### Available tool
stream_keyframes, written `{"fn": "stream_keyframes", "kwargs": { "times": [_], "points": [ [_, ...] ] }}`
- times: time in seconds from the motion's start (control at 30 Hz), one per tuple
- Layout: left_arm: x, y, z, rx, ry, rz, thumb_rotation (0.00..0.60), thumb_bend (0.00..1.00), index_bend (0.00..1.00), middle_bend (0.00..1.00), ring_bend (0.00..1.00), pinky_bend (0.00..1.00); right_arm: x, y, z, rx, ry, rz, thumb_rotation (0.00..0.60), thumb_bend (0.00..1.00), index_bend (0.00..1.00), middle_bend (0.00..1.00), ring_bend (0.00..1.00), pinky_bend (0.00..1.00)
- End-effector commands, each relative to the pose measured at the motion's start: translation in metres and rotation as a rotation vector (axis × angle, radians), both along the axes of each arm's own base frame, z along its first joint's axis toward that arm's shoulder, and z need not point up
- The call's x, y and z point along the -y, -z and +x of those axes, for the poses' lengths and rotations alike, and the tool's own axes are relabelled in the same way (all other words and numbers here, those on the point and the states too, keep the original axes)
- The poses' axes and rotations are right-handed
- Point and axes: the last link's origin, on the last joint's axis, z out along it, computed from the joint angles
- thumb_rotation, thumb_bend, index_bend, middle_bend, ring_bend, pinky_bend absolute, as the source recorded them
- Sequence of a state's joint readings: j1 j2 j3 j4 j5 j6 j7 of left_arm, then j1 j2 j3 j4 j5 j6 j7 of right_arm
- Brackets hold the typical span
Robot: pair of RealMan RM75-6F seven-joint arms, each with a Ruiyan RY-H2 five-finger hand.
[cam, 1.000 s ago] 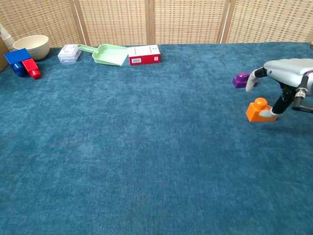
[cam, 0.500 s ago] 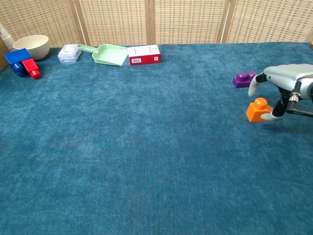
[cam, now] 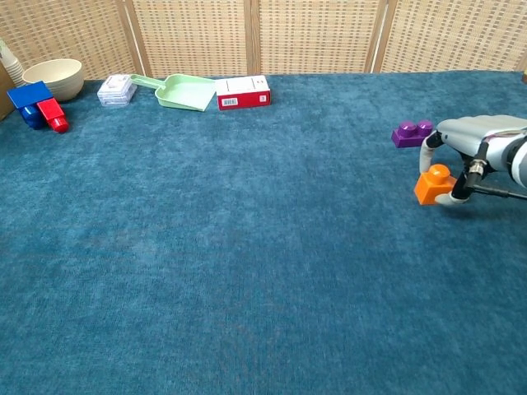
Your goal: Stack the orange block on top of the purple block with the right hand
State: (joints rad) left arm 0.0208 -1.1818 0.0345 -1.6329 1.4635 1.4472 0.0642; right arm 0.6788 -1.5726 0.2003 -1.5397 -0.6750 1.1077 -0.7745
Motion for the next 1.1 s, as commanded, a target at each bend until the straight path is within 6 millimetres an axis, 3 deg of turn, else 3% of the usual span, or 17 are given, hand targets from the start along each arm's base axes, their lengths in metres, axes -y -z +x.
{"fn": "stream_keyframes", "kwargs": {
  "times": [0.03, 0.33, 0.57, 0.8, 1.1],
  "points": [
    [0.001, 0.000, 0.000, 0.001, -0.001, 0.000, 0.600, 0.37, 0.33, 0.16, 0.15, 0.00, 0.002, 0.001, 0.000, 0.001, 0.004, 0.000, 0.600, 0.26, 0.42, 0.19, 0.07, 0.13],
    [0.004, -0.002, -0.003, 0.000, -0.008, 0.005, 0.600, 0.37, 0.33, 0.16, 0.15, 0.00, 0.009, 0.000, -0.002, -0.001, 0.010, -0.012, 0.600, 0.27, 0.56, 0.21, 0.10, 0.14],
    [0.002, -0.002, -0.002, 0.000, 0.003, 0.005, 0.600, 0.37, 0.33, 0.16, 0.15, 0.00, 0.006, -0.007, 0.002, 0.020, -0.013, -0.023, 0.600, 0.28, 0.59, 0.22, 0.11, 0.14],
    [0.002, -0.004, 0.001, -0.008, 0.011, 0.008, 0.600, 0.37, 0.33, 0.16, 0.15, 0.00, 0.008, -0.024, 0.026, 0.062, -0.069, -0.040, 0.600, 0.27, 0.60, 0.22, 0.11, 0.14],
    [0.003, -0.006, 0.002, -0.018, 0.014, 0.009, 0.600, 0.37, 0.33, 0.16, 0.15, 0.00, 0.031, -0.038, 0.057, 0.066, -0.110, -0.062, 0.600, 0.28, 0.59, 0.22, 0.11, 0.14]
  ]
}}
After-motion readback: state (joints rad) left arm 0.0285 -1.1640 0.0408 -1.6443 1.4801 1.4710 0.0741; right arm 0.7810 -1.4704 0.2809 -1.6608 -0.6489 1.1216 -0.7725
